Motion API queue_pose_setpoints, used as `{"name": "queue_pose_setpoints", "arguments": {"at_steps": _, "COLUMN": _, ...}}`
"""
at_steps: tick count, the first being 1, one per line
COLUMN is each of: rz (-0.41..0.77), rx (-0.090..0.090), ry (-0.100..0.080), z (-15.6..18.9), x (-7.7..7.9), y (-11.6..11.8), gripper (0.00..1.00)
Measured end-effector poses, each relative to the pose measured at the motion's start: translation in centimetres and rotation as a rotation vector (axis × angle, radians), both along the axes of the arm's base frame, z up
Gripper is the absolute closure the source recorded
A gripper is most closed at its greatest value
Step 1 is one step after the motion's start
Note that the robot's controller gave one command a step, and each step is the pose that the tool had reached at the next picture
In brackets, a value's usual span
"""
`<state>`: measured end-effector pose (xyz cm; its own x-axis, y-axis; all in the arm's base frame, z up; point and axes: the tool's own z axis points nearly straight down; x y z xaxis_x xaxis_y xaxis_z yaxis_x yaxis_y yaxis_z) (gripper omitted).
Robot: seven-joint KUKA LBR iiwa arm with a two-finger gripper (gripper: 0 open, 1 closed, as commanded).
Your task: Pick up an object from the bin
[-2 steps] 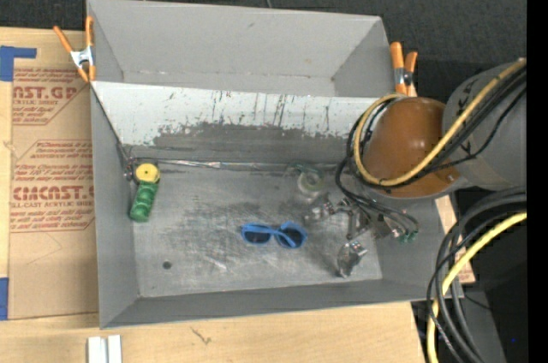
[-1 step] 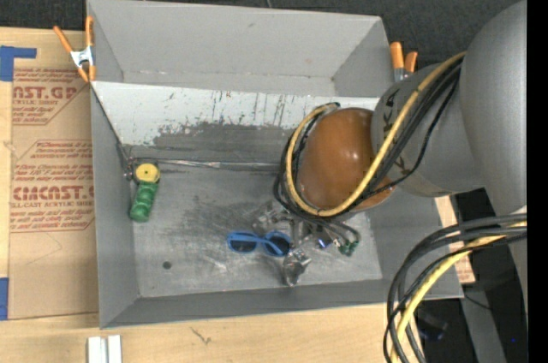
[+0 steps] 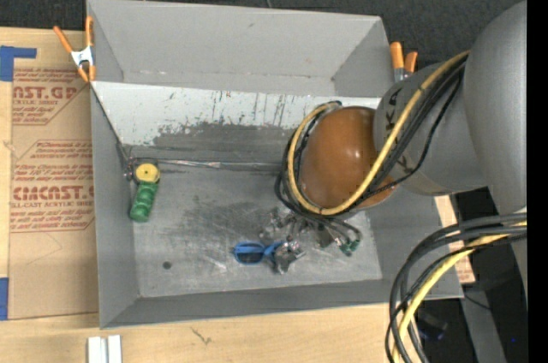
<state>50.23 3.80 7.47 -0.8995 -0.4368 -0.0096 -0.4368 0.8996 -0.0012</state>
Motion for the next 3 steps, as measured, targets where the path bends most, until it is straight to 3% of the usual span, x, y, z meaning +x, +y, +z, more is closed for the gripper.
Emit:
{"name": "queue_pose_setpoints", "arguments": {"at_steps": 1, "rz": 0.001, "rx": -0.003, "ry": 0.002, "z": 9.8, "x": -0.4, "y": -3.2, "gripper": 1.0}}
{"name": "queue_pose_setpoints", "arguments": {"at_steps": 2, "rz": -0.016, "rx": -0.002, "ry": -0.002, "z": 19.1, "x": -0.7, "y": -1.8, "gripper": 1.0}}
{"name": "queue_pose_setpoints", "arguments": {"at_steps": 3, "rz": 0.158, "rx": -0.002, "ry": 0.009, "z": 16.4, "x": -1.5, "y": 2.0, "gripper": 1.0}}
